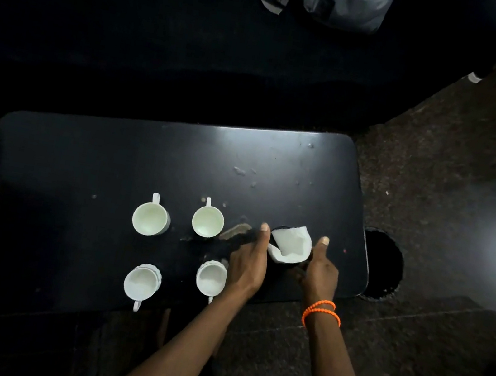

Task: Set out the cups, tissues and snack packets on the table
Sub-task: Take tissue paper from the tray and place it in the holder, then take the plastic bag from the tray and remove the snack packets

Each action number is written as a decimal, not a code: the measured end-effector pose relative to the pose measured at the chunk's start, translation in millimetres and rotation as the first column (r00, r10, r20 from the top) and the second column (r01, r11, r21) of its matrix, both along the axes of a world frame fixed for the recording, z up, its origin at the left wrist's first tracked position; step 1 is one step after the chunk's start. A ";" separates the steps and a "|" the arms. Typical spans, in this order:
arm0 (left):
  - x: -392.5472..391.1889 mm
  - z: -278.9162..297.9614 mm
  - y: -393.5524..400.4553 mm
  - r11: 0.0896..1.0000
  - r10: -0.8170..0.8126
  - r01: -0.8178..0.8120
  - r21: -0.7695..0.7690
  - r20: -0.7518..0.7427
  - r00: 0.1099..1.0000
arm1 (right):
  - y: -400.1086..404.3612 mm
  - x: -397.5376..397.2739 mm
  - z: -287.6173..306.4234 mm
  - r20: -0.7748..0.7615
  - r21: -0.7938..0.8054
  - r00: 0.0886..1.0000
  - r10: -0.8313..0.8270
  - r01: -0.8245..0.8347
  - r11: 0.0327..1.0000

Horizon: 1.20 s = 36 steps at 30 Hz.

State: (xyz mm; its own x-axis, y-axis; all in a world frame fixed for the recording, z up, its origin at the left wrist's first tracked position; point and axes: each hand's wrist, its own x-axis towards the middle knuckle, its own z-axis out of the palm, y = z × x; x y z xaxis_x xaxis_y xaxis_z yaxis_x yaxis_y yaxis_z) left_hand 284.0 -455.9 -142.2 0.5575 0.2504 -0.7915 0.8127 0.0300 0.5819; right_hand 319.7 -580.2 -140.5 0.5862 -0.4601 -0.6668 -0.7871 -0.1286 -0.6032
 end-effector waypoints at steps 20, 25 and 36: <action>-15.0 5.6 11.8 0.989 0.150 -0.151 0.004 0.108 0.983 | 6.1 -5.7 20.5 0.254 -0.377 0.949 0.187 -0.081 0.923; -6.6 24.5 55.5 0.969 0.246 -0.248 -0.017 0.192 0.950 | 43.6 13.9 48.2 0.422 -0.501 0.794 0.437 -0.198 0.842; -48.2 41.6 279.7 0.858 0.485 -0.513 0.015 0.305 0.820 | 300.9 -1.2 59.9 0.474 -0.481 0.466 0.747 -0.574 0.663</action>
